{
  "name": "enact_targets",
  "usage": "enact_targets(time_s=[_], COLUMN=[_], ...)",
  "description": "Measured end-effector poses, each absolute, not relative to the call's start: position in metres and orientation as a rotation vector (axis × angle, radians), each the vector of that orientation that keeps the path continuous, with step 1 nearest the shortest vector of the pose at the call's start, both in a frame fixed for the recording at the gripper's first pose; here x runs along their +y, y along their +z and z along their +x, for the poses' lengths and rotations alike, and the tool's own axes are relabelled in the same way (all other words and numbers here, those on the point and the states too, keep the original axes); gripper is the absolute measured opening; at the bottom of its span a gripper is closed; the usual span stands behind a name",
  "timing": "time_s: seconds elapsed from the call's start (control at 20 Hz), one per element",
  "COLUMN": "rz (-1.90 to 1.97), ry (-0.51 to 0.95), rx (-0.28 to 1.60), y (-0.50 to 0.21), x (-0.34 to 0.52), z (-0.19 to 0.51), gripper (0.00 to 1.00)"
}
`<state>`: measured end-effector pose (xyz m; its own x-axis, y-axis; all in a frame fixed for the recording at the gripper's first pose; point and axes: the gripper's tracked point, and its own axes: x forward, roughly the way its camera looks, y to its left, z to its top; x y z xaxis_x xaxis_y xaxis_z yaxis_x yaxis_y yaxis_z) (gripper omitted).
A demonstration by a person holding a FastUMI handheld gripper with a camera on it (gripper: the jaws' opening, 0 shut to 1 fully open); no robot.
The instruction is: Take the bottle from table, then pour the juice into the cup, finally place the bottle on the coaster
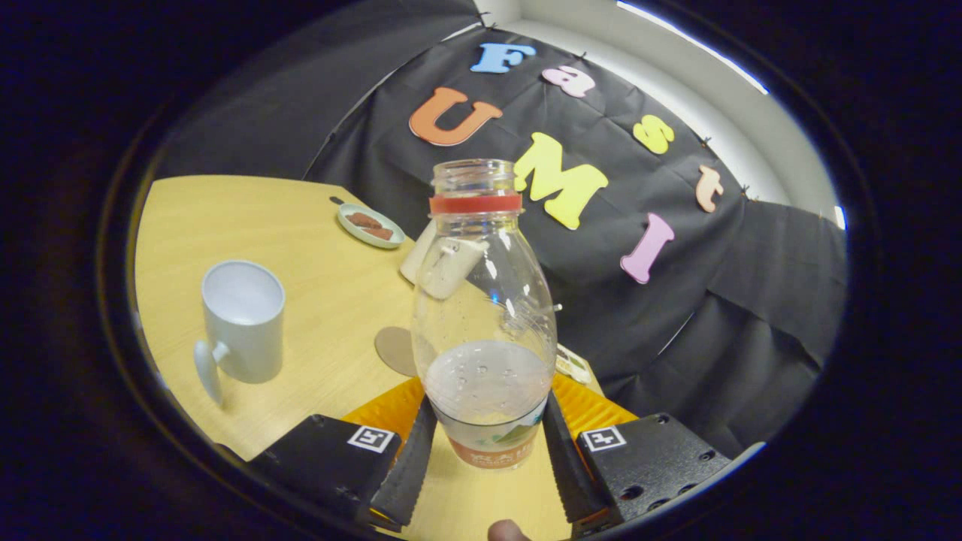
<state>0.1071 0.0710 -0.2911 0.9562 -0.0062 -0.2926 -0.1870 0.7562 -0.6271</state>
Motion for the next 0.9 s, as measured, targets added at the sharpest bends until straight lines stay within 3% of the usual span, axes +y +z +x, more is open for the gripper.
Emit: enact_targets(time_s=[0.9], rz=[-1.358], ry=[0.124], rx=[0.124], y=[-0.298], x=[0.104], z=[0.12], gripper=[0.75])
